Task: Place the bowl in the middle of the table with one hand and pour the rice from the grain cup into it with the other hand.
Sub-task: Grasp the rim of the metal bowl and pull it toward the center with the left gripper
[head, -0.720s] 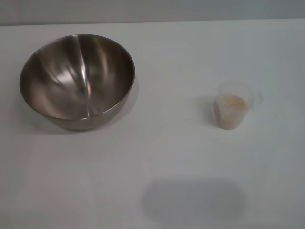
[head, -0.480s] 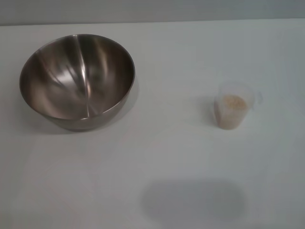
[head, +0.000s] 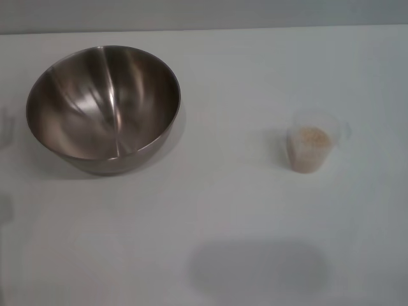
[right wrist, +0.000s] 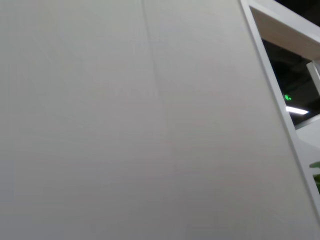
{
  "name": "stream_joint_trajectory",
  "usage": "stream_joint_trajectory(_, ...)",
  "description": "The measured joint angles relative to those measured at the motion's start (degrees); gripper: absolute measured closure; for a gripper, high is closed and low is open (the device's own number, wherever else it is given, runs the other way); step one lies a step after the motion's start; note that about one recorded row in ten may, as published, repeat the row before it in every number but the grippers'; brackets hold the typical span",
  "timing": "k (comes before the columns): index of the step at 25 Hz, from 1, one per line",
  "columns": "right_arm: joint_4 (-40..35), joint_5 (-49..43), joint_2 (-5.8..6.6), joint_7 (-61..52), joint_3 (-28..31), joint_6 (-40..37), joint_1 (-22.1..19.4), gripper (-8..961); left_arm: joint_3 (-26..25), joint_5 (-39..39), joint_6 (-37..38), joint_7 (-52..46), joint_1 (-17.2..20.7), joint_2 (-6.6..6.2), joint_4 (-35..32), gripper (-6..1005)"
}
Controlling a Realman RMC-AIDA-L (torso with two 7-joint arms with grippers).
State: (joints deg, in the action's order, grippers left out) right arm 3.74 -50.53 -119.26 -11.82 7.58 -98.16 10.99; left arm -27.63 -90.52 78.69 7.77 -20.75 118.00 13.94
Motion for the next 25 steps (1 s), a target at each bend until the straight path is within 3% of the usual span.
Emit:
stream_joint_trajectory(2, -0.21, -0.11, 0.05, 0.03, -0.24, 0.79, 0.17, 120, -0.04, -1.09, -0.38, 0.27, -1.67, -0.35, 0.25, 219)
stream_joint_trajectory(5, -0.34, -0.26, 0.06, 0.05, -1.13, 1.57, 0.36, 120, -0.05, -1.59, -1.77, 0.31, -3.32, -2.12, 2.70, 222)
stream_joint_trajectory(7, -0.39, -0.46, 0.07, 0.06, -1.46, 2.00, 0.54, 120, -0.43, -2.01, -5.07, 3.57, -4.17, -5.30, 8.84, 224)
stream_joint_trajectory(9, -0.47, -0.74, 0.08, 0.07, -1.51, 2.43, 0.66, 119, -1.79, -2.62, -7.15, 7.44, -4.17, -6.86, 12.96, 226)
stream_joint_trajectory(11, -0.51, -1.17, 0.10, 0.08, -1.64, 3.05, 0.78, 119, -4.73, -3.94, -9.39, 13.71, -3.58, -8.29, 18.28, 228)
stream_joint_trajectory(12, -0.53, -1.55, 0.13, 0.08, -1.71, 3.53, 0.82, 119, -9.63, -5.90, -12.63, 22.61, -2.12, -9.12, 24.81, 230)
stream_joint_trajectory(13, -0.56, -1.86, 0.15, 0.09, -1.77, 3.91, 0.87, 118, -11.49, -6.65, -14.36, 26.02, -1.48, -9.19, 26.89, 231)
stream_joint_trajectory(15, -0.78, -2.07, 0.18, 0.11, -1.86, 4.78, 1.13, 118, -19.04, -9.46, -20.79, 36.67, 1.15, -8.96, 34.23, 233)
stream_joint_trajectory(17, -0.84, -2.09, 0.18, 0.11, -2.02, 5.02, 1.26, 118, -19.04, -9.46, -20.79, 36.67, 1.15, -8.96, 34.23, 235)
stream_joint_trajectory(18, -0.86, -2.12, 0.19, 0.12, -2.19, 5.18, 1.41, 118, -33.18, -17.93, -37.19, 47.66, 7.00, -6.64, 46.12, 236)
stream_joint_trajectory(19, -0.87, -2.13, 0.18, 0.13, -2.31, 5.25, 1.50, 119, -38.01, -21.12, -42.97, 48.40, 9.21, -5.33, 50.01, 237)
stream_joint_trajectory(22, -0.87, -2.16, 0.18, 0.13, -2.47, 5.28, 1.60, 119, -47.60, -27.12, -56.71, 47.82, 13.02, -2.26, 58.18, 240)
stream_joint_trajectory(23, -0.87, -2.17, 0.18, 0.13, -2.61, 5.28, 1.63, 119, -48.78, -27.68, -58.26, 47.77, 13.42, -1.87, 59.13, 241)
stream_joint_trajectory(25, -0.86, -2.18, 0.17, 0.13, -2.92, 5.28, 1.67, 119, -55.20, -28.97, -70.02, 47.28, 14.84, -0.18, 64.74, 243)
